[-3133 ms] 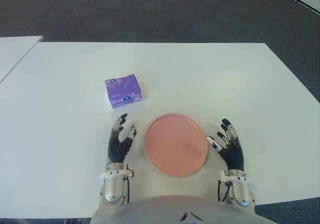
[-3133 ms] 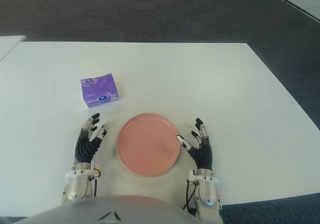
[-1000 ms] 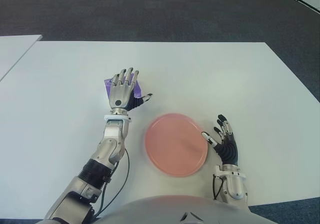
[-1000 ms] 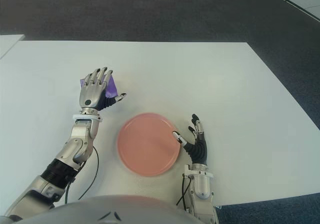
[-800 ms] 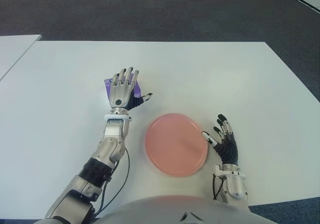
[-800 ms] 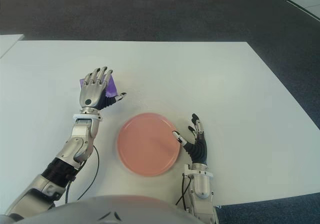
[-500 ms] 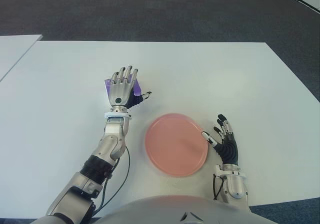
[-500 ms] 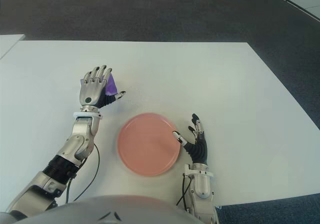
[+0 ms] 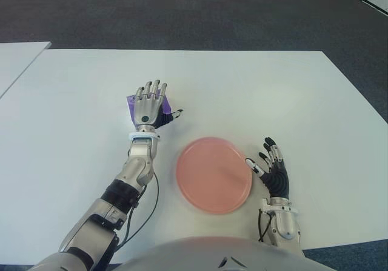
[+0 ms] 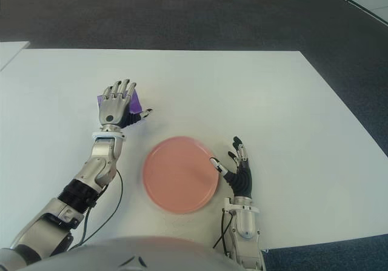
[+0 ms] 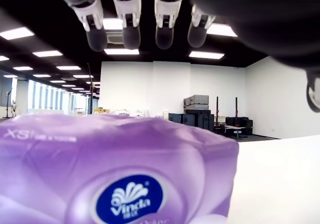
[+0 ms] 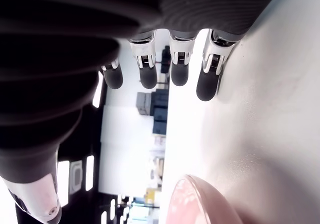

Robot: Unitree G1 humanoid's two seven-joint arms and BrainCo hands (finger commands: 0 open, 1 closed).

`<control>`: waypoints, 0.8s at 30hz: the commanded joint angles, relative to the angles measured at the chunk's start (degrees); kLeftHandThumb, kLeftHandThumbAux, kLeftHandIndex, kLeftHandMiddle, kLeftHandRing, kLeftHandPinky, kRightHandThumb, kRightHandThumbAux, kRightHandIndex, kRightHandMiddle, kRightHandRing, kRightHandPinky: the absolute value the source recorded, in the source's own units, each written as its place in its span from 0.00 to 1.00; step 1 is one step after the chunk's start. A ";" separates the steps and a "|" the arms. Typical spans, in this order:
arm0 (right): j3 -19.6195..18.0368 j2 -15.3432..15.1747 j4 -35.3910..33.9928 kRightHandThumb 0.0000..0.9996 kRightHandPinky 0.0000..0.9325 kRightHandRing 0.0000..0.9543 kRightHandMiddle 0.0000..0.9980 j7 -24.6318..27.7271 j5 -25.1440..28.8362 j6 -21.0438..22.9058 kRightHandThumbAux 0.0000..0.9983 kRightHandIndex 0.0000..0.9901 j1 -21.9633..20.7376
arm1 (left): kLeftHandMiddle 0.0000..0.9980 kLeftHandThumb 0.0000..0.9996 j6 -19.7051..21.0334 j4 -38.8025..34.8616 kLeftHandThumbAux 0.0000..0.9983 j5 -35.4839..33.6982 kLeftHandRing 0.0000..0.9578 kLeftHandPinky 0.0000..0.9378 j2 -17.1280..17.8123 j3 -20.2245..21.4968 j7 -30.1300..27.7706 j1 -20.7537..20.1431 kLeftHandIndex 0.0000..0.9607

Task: Put the tissue paper into the plate.

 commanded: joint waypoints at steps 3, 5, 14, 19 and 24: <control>-0.32 -0.02 3.52 0.11 0.00 0.01 0.04 0.08 0.12 1.43 0.68 0.01 1.01 | 0.00 0.18 0.82 3.48 0.25 -0.75 0.00 0.00 -0.39 -0.62 2.53 -1.49 0.10; -0.40 -0.03 3.84 0.11 0.00 0.01 0.04 -0.19 -0.14 1.06 0.68 0.01 0.91 | 0.00 0.18 1.24 4.27 0.25 -0.62 0.00 0.00 -0.46 -0.88 2.83 -1.90 0.09; -0.65 0.03 4.57 0.11 0.00 0.02 0.05 -0.43 0.16 1.07 0.67 0.02 0.61 | 0.00 0.18 1.69 7.26 0.27 -1.29 0.00 0.00 -0.43 -1.48 4.06 -3.38 0.08; -0.77 0.00 4.96 0.11 0.00 0.03 0.06 -0.30 0.53 0.63 0.67 0.02 0.53 | 0.00 0.17 1.92 8.59 0.27 -1.57 0.00 0.00 -0.43 -1.66 4.59 -4.03 0.07; -0.80 -0.13 5.17 0.10 0.00 0.03 0.06 -0.23 0.52 0.27 0.67 0.02 0.60 | 0.00 0.16 2.20 9.35 0.27 -1.96 0.00 0.00 -0.33 -1.86 4.40 -4.56 0.07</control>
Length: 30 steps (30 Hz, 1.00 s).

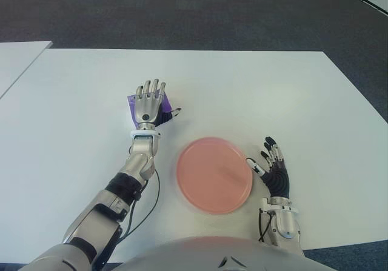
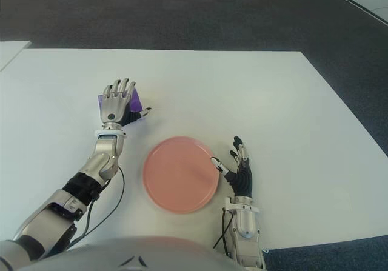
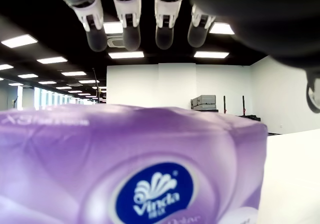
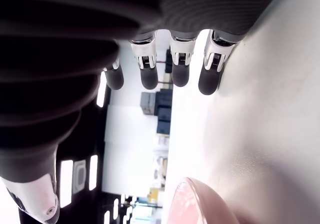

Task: Put the tissue paper into the plate.

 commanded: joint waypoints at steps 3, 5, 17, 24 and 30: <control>-0.33 0.05 3.46 0.09 0.00 0.03 0.06 0.39 0.43 2.17 0.67 0.02 1.40 | 0.00 0.15 0.44 1.56 0.27 -1.12 0.00 0.00 0.10 -0.85 0.13 -0.71 0.07; -0.40 0.00 3.54 0.09 0.00 0.03 0.06 0.41 0.44 2.17 0.67 0.02 1.42 | 0.00 0.16 0.03 2.18 0.28 -1.65 0.00 0.00 0.34 -0.85 0.17 -1.02 0.07; -1.15 0.25 4.79 0.11 0.00 0.02 0.05 -0.44 0.17 0.46 0.62 0.03 1.11 | 0.02 0.17 -5.45 4.36 0.33 -4.62 0.00 0.02 3.10 -1.11 2.37 -1.45 0.09; -1.28 -0.11 4.32 0.11 0.00 0.03 0.06 0.69 0.91 1.61 0.64 0.03 1.34 | 0.02 0.16 -3.36 4.40 0.32 -5.38 0.00 0.03 2.68 -0.80 1.75 -1.36 0.09; -1.50 -0.16 4.05 0.10 0.00 0.03 0.06 0.98 0.93 2.55 0.65 0.02 1.32 | 0.01 0.14 -0.25 4.55 0.31 -5.98 0.00 0.02 1.81 -0.77 0.54 -1.57 0.09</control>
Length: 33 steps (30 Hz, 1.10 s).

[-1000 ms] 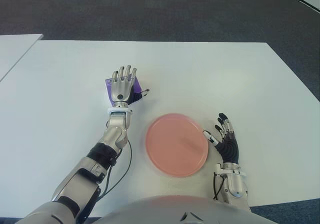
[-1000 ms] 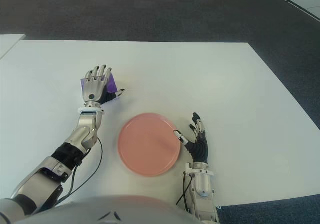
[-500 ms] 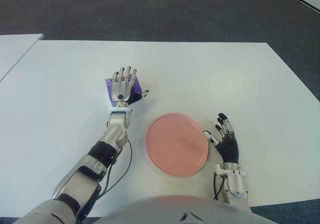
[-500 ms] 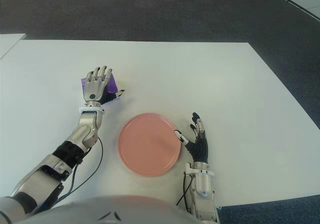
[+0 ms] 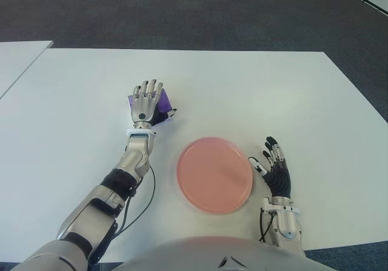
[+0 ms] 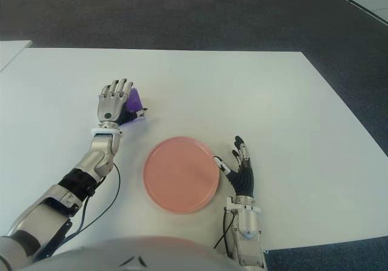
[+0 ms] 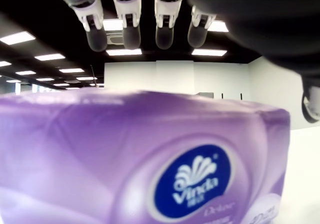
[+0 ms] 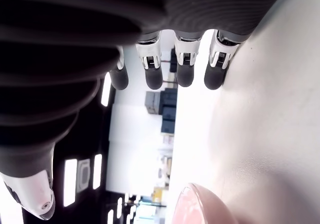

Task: Put the tissue paper into the plate.

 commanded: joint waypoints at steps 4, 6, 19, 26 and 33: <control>-0.52 0.09 3.06 0.09 0.00 0.02 0.05 0.46 0.76 3.99 0.66 0.02 1.80 | 0.02 0.14 3.44 0.96 0.29 -1.48 0.00 0.03 -1.34 0.13 -1.74 -0.10 0.10; -0.56 0.16 3.02 0.09 0.00 0.02 0.05 0.44 0.79 4.11 0.65 0.02 1.79 | 0.02 0.13 3.93 0.71 0.29 -1.74 0.00 0.03 -1.52 0.11 -2.09 -0.08 0.10; -0.80 0.47 3.66 0.09 0.00 0.02 0.06 0.28 0.78 2.91 0.64 0.03 1.71 | 0.03 0.14 5.99 0.99 0.30 -3.05 0.00 0.02 -2.63 -0.01 -2.92 -0.58 0.12; -0.95 0.80 3.84 0.10 0.00 0.02 0.06 0.30 1.27 2.09 0.63 0.03 1.71 | 0.03 0.14 6.68 2.00 0.29 -3.55 0.01 0.03 -3.27 -0.01 -2.28 -1.25 0.12; -0.90 0.82 3.70 0.11 0.00 0.03 0.06 0.32 1.36 2.56 0.63 0.03 1.74 | 0.03 0.15 7.61 2.62 0.30 -3.94 0.01 0.03 -3.95 0.24 -2.20 -1.69 0.12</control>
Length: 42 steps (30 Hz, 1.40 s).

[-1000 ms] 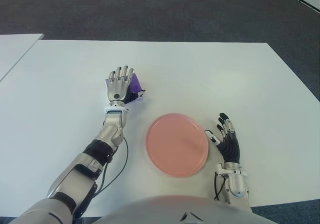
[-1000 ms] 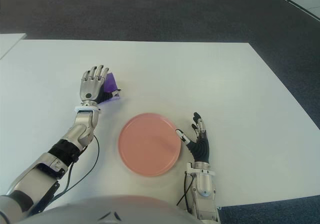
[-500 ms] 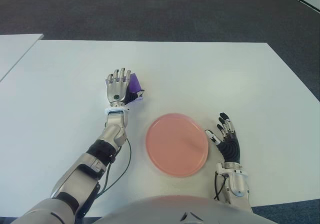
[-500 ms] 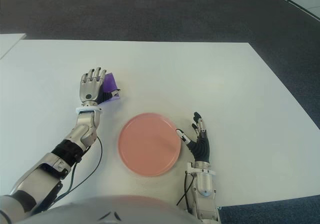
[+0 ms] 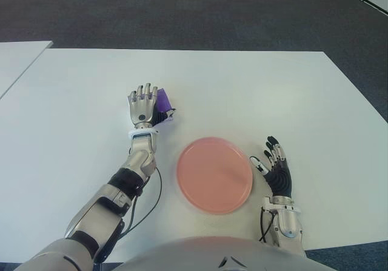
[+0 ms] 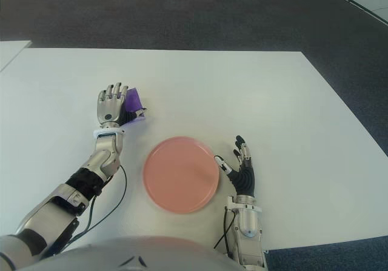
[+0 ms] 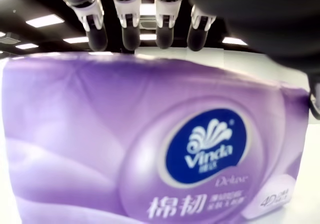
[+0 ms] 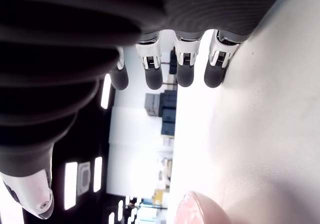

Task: Put the tissue paper into the plate.

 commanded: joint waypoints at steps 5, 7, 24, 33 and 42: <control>-0.07 0.54 3.60 0.10 0.00 0.02 0.06 -0.17 0.16 2.24 0.63 0.03 2.18 | 0.03 0.14 1.45 2.06 0.29 -1.44 0.01 0.03 -1.15 0.28 -0.38 -1.42 0.12; -0.05 0.56 3.49 0.10 0.00 0.02 0.06 -0.19 0.16 2.30 0.63 0.03 2.27 | 0.03 0.14 1.70 2.42 0.29 -1.63 0.01 0.03 -1.40 0.30 -0.34 -1.75 0.11; 0.26 0.59 3.10 0.11 0.00 0.02 0.06 0.39 0.59 2.72 0.62 0.03 2.61 | 0.04 0.14 1.69 6.64 0.29 -3.23 0.02 0.04 -3.56 0.23 2.62 -4.52 0.10; 0.23 1.01 2.87 0.11 0.00 0.03 0.07 0.11 0.56 3.26 0.63 0.03 2.81 | 0.04 0.15 2.12 8.12 0.29 -4.29 0.01 0.03 -4.60 0.40 3.40 -5.36 0.11; 0.40 1.24 2.95 0.10 0.00 0.03 0.07 -0.50 -0.26 3.36 0.61 0.04 2.78 | 0.04 0.14 2.19 9.03 0.28 -5.38 0.02 0.05 -5.32 0.64 4.39 -6.13 0.10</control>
